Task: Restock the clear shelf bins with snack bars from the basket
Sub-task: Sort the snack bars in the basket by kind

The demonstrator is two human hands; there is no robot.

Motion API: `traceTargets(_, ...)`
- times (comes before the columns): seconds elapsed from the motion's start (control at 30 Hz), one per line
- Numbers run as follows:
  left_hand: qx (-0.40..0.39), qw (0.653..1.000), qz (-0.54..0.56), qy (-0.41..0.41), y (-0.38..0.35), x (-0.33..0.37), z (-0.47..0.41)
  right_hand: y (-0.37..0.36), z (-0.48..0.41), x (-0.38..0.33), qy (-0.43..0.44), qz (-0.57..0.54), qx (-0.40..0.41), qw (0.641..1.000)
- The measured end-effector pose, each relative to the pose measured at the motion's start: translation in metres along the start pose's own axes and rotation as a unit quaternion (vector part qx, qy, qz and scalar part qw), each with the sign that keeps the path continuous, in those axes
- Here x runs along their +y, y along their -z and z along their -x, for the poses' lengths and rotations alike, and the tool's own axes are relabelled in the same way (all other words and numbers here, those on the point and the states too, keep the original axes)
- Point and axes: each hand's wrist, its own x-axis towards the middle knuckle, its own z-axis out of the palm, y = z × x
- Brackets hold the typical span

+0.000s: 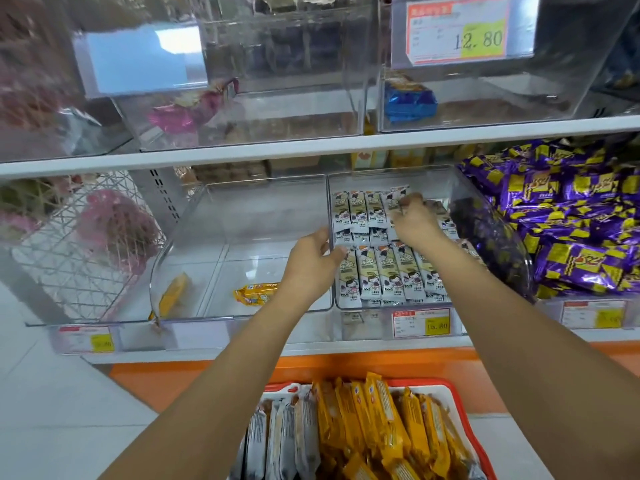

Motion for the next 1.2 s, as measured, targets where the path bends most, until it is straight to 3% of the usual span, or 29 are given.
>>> traceTargets(0.1, 0.001, 1.0, 0.007, -0.004, 0.0, 0.005, 0.011, 0.009, 0.008, 0.001, 0.012, 0.0, -0.019, 1.0)
traceTargets(0.3, 0.066, 0.995, 0.072, -0.02, 0.026, 0.005, 0.066, 0.039, 0.069, -0.008, 0.091, -0.008, 0.054, 0.994)
traceTargets(0.4, 0.074, 0.997, 0.039, 0.001, 0.044, -0.005, 0.106, 0.052, 0.122, -0.017, 0.125, 0.01, -0.01, 0.992)
traceTargets(0.57, -0.006, 0.989, -0.137, 0.06, 0.073, -0.045, 0.179, 0.029, 0.226, -0.022, 0.174, -0.009, -0.142, 0.974)
traceTargets(0.67, -0.113, 0.949, -0.26, 0.138, 0.082, -0.079, 0.215, -0.009, 0.276, -0.018, 0.156, 0.086, -0.256, 0.95)
traceTargets(0.73, -0.183, 0.923, -0.275, 0.199, 0.083, -0.099, 0.239, -0.032, 0.305, -0.016, 0.13, 0.171, -0.336, 0.917)
traceTargets(0.8, -0.202, 0.918, -0.244, 0.238, 0.079, -0.113, 0.263, -0.055, 0.333, -0.011, 0.096, 0.233, -0.382, 0.889)
traceTargets(0.97, -0.156, 0.95, -0.191, 0.192, 0.053, -0.128, 0.293, -0.098, 0.378, 0.006, 0.038, 0.326, -0.312, 0.892)
traceTargets(1.1, -0.159, 0.951, -0.204, 0.167, 0.037, -0.133, 0.305, -0.116, 0.407, 0.019, 0.045, 0.382, -0.242, 0.891)
traceTargets(1.2, -0.152, 0.953, -0.213, 0.154, 0.033, -0.135, 0.31, -0.13, 0.422, 0.028, 0.043, 0.342, -0.21, 0.915)
